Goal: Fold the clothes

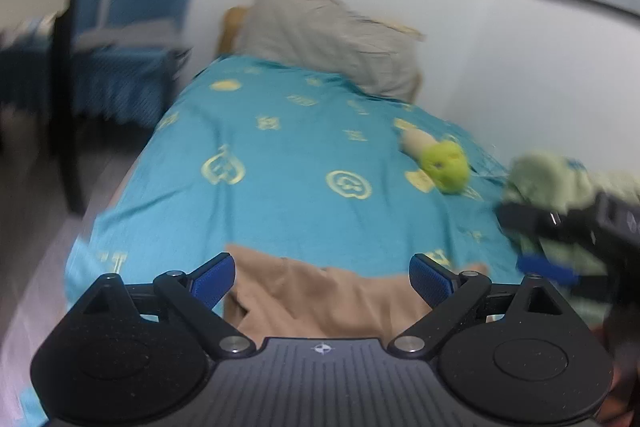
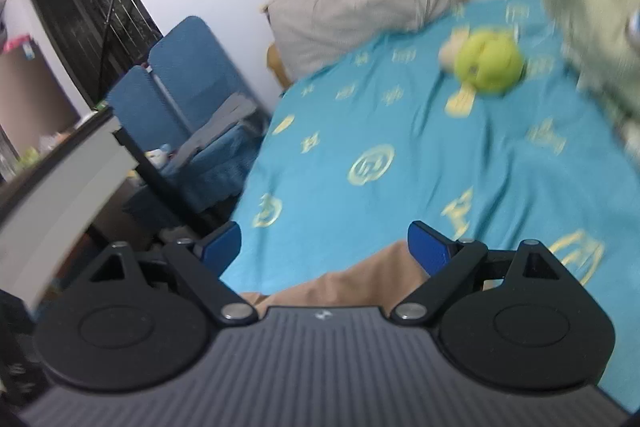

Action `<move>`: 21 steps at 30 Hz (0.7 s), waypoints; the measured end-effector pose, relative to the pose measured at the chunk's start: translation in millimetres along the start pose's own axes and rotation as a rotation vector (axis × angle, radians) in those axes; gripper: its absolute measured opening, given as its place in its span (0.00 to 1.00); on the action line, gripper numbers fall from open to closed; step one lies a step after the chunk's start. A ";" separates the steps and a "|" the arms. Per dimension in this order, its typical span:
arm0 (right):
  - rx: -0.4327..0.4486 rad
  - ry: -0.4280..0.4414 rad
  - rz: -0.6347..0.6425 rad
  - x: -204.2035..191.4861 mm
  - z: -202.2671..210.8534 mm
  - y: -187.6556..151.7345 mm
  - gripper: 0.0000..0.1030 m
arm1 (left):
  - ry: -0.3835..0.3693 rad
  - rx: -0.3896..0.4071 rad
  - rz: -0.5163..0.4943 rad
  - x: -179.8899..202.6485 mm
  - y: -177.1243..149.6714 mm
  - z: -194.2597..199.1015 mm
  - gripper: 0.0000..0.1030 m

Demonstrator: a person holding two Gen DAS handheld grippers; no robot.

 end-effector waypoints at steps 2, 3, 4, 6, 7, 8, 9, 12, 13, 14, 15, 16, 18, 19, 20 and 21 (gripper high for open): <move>-0.027 -0.044 0.077 0.3 -5.6 -3.9 0.83 | 0.016 -0.022 -0.033 2.2 -7.2 -7.4 0.92; -0.069 -0.052 0.094 2.8 -14.1 -9.8 0.64 | 0.022 -0.038 -0.041 2.2 -12.2 -12.3 0.91; -0.113 -0.058 0.109 5.6 -23.0 -16.0 0.58 | 0.032 -0.057 -0.051 1.7 -18.0 -18.0 0.89; -0.195 -0.054 0.095 11.8 -43.0 -28.4 0.47 | 0.061 -0.101 -0.074 0.1 -29.8 -30.6 0.88; -0.218 -0.063 0.106 13.0 -52.1 -33.0 0.44 | 0.077 -0.121 -0.088 -0.9 -34.9 -36.6 0.88; -0.240 -0.074 0.119 14.2 -61.0 -37.5 0.44 | 0.089 -0.136 -0.098 -1.9 -39.3 -40.5 0.88; -0.249 -0.082 0.129 14.7 -65.4 -41.1 0.44 | 0.097 -0.146 -0.106 -2.7 -43.6 -43.0 0.88; -0.265 -0.100 0.158 15.5 -73.2 -50.3 0.42 | 0.116 -0.154 -0.138 -3.4 -50.3 -45.5 0.88; -0.259 -0.101 0.162 13.6 -69.3 -49.4 0.42 | 0.121 -0.150 -0.149 -2.5 -49.9 -44.0 0.87; -0.253 -0.103 0.166 11.5 -65.0 -48.2 0.42 | 0.124 -0.144 -0.156 -0.8 -48.4 -40.7 0.87; -0.247 -0.104 0.169 9.4 -60.8 -47.1 0.42 | 0.125 -0.137 -0.161 1.4 -46.7 -36.6 0.86; -0.241 -0.105 0.173 7.3 -56.5 -46.0 0.44 | 0.127 -0.130 -0.165 3.5 -44.9 -32.5 0.86; -0.214 -0.097 0.165 3.1 -42.9 -45.2 0.44 | 0.136 -0.112 -0.171 7.4 -40.8 -18.0 0.86; -0.200 -0.092 0.161 1.0 -35.9 -44.9 0.44 | 0.138 -0.103 -0.171 9.9 -39.5 -8.9 0.86; -0.189 -0.100 0.163 0.2 -26.4 -44.3 0.44 | 0.137 -0.097 -0.166 12.3 -39.6 1.1 0.86; -0.178 -0.109 0.166 -0.5 -16.6 -43.8 0.44 | 0.136 -0.093 -0.159 14.4 -40.0 11.2 0.86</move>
Point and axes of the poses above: each gripper's, at about its wrist camera, not at the fingertips, and z roughly against the way its jaws point, x to its right, y to its top, the point moved 9 cm from there along -z, roughly the way its jaws point, and after that the axes turned 2 degrees about -x, right-handed, at the moved point
